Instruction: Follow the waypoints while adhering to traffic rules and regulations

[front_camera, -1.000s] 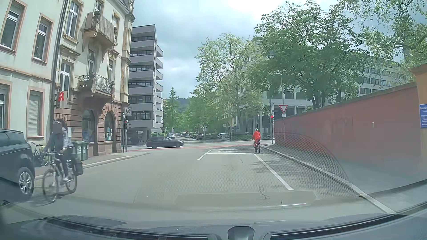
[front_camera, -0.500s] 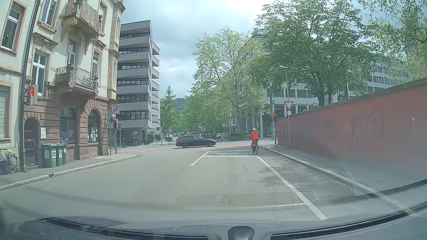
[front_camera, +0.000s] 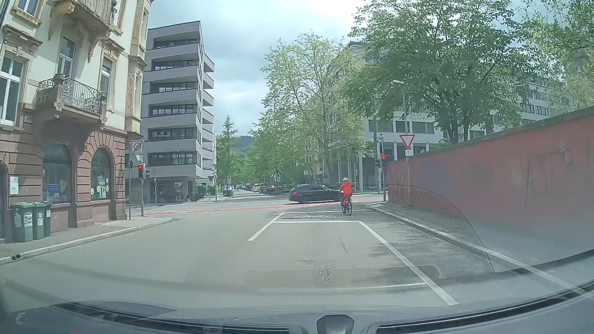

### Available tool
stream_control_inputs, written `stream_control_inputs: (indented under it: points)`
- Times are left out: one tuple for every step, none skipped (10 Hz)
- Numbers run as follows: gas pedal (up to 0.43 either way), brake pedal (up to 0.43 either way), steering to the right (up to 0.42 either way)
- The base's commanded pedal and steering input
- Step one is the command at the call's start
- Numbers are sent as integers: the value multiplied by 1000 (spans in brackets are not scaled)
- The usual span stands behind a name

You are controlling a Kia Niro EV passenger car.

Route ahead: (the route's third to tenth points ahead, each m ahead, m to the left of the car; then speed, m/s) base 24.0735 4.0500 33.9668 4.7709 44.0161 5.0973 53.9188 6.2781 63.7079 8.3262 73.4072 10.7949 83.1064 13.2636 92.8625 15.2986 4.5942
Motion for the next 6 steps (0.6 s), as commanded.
stream_control_inputs:
  points:
    - [0, 67, 38]
    - [0, 91, 39]
    - [0, 110, 39]
    - [0, 122, 39]
    - [0, 122, 39]
    - [0, 128, 39]
